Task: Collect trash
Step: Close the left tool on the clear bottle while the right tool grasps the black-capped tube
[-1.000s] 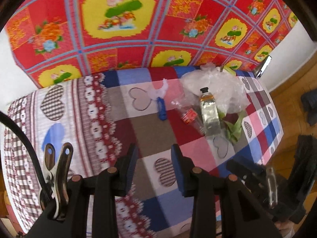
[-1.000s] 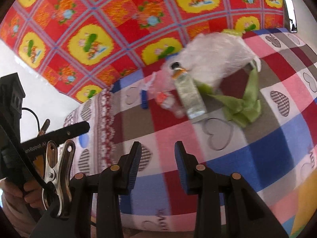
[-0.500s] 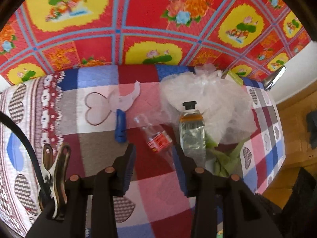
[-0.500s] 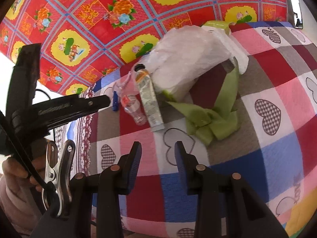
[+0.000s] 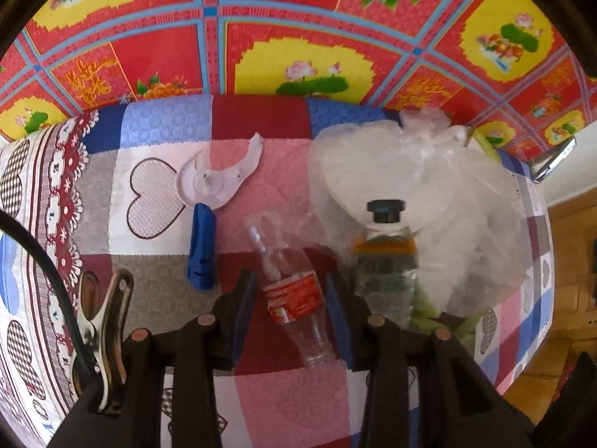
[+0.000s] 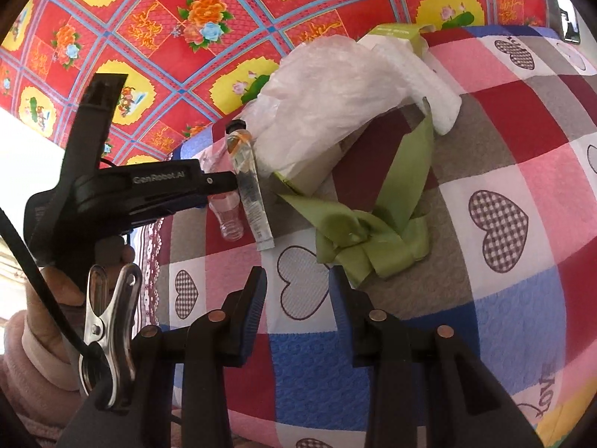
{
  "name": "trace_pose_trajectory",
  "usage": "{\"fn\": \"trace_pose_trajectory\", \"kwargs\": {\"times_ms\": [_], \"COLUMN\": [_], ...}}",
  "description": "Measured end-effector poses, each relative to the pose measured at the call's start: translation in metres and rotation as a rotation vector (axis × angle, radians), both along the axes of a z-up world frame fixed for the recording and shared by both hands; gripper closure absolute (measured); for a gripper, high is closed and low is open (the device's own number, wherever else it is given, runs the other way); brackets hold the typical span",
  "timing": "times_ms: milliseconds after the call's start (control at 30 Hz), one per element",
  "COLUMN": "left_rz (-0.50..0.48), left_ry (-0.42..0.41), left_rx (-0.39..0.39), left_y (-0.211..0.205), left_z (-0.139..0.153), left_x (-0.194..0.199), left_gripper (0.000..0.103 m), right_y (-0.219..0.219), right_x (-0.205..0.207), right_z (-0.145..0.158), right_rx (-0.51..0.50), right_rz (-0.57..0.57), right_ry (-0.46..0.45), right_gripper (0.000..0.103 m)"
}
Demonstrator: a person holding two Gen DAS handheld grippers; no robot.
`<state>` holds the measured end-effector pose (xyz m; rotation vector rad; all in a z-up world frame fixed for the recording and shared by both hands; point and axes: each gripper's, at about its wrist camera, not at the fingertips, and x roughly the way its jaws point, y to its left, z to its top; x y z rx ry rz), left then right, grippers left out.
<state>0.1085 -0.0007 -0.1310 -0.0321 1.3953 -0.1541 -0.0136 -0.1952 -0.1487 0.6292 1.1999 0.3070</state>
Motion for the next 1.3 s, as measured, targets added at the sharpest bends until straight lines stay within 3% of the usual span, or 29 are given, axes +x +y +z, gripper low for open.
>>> {"fn": "trace_pose_trajectory", "kwargs": {"times_ms": [433, 1033, 1300], "left_rz": [-0.051, 0.068, 0.106], "left_ry": [-0.03, -0.057, -0.065], "left_rx": [0.002, 0.005, 0.003], "left_y": [0.007, 0.085, 0.105], "left_z": [-0.003, 0.02, 0.028], "left_x": [-0.014, -0.055, -0.06], "left_gripper": [0.068, 0.068, 0.068], "right_y": [0.016, 0.069, 0.08], "right_x": [0.018, 0.078, 0.095], "right_z": [-0.002, -0.013, -0.018], "right_rx": [0.013, -0.034, -0.051], "right_rz": [0.056, 0.192, 0.206], "right_ry": [-0.013, -0.053, -0.057], "right_gripper": [0.067, 0.067, 0.088]}}
